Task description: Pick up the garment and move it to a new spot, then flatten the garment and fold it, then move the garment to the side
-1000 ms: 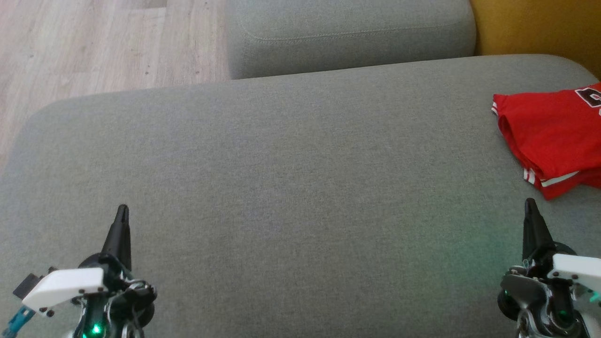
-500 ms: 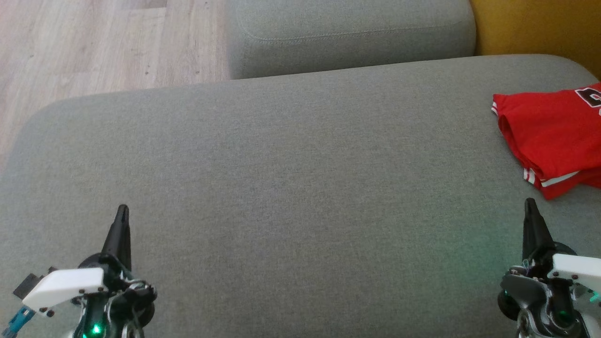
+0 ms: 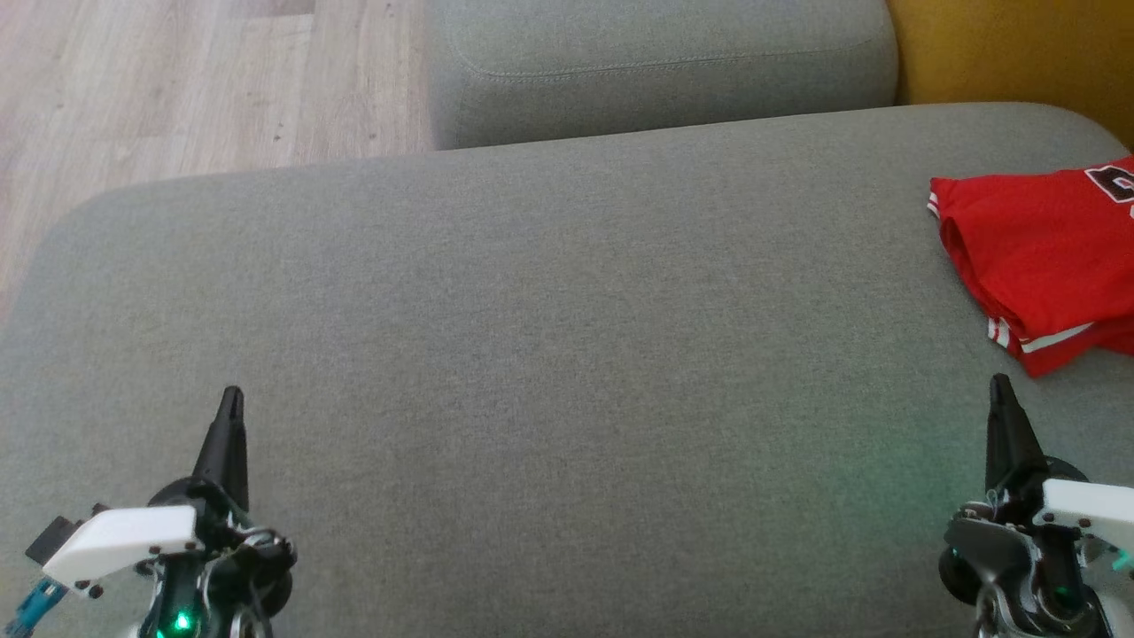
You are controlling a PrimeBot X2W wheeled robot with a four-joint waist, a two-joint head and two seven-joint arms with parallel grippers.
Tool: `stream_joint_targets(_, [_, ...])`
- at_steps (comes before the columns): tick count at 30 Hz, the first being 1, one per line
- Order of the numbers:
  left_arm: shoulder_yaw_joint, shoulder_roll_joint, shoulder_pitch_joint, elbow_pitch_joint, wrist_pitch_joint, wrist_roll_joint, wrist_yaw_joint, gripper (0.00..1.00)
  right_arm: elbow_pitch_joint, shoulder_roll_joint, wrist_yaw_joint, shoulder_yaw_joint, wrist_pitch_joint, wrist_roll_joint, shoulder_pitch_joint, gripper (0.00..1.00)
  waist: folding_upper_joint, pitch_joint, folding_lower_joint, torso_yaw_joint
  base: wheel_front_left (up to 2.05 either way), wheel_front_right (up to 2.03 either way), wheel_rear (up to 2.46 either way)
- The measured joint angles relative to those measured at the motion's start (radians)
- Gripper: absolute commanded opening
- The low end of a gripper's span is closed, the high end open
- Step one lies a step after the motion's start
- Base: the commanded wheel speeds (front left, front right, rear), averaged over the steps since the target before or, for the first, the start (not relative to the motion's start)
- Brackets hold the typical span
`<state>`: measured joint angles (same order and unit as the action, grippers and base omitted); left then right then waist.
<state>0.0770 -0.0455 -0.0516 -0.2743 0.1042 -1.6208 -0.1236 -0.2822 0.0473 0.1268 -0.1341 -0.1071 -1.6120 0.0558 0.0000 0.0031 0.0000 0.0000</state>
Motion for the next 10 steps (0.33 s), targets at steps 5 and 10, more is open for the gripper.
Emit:
stream_joint_targets(5, [0.0, 0.0, 0.0, 0.0, 0.0, 0.0, 0.0, 0.0, 0.0, 0.0, 0.0, 0.0, 0.0, 0.0, 0.0, 0.0, 0.0, 0.0, 0.0, 0.0, 0.0, 0.0, 0.0])
stream_joint_targets(10, [0.0, 0.001, 0.0, 0.0, 0.0, 0.0, 0.0, 0.0, 0.0, 0.0, 0.0, 0.0, 0.0, 0.0, 0.0, 0.0, 0.0, 0.0, 0.0, 0.0, 0.0, 0.0, 0.0])
